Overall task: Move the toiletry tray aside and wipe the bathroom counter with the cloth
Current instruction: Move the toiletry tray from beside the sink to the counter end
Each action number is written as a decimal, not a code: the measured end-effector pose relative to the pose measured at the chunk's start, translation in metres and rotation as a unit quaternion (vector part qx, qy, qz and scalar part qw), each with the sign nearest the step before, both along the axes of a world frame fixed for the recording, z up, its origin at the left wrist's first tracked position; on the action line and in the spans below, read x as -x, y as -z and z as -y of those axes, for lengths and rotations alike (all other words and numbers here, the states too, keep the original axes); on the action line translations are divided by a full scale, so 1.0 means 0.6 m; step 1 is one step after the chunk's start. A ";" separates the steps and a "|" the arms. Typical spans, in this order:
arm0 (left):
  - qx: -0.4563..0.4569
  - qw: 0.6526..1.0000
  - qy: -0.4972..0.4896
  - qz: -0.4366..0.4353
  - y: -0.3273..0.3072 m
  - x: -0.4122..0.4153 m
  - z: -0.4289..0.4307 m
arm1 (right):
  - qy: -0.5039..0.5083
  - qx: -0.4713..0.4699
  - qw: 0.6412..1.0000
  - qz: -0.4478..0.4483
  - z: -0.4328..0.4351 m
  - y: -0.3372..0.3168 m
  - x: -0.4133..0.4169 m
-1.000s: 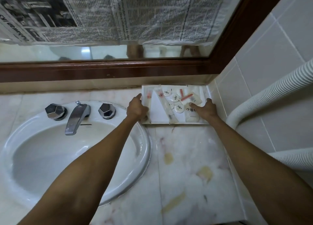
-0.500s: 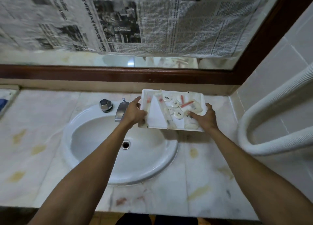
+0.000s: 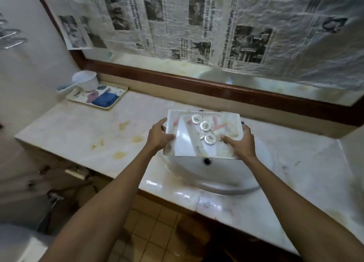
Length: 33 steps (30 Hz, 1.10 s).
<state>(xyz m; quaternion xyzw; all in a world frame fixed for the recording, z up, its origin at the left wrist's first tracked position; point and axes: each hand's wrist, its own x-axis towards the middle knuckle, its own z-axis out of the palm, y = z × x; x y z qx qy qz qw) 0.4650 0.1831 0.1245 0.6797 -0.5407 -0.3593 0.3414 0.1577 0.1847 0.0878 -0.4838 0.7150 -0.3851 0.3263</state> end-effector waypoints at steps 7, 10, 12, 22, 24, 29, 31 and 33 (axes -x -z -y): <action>-0.006 0.997 -0.083 0.004 -0.011 -0.210 -0.045 | -0.088 0.004 0.996 0.001 0.032 -0.021 -0.212; -0.007 0.994 -0.114 0.001 -0.004 -0.283 -0.038 | -0.120 0.000 0.993 -0.011 0.072 -0.023 -0.290; -0.008 0.992 -0.130 0.000 0.005 -0.331 -0.025 | -0.139 0.002 0.990 -0.015 0.105 -0.018 -0.342; -0.025 0.977 -0.208 0.034 0.044 -0.590 0.061 | -0.216 -0.017 0.976 0.001 0.254 0.015 -0.620; -0.031 0.974 -0.220 0.043 0.052 -0.644 0.074 | -0.229 -0.022 0.973 0.000 0.281 0.021 -0.677; -0.054 0.965 -0.252 0.043 0.083 -0.760 0.104 | -0.256 -0.028 0.966 0.009 0.337 0.044 -0.799; -0.062 0.960 -0.268 0.047 0.099 -0.810 0.114 | -0.271 -0.031 0.962 0.007 0.356 0.057 -0.853; -0.067 0.956 -0.280 0.048 0.114 -0.858 0.122 | -0.285 -0.035 0.958 0.004 0.371 0.069 -0.908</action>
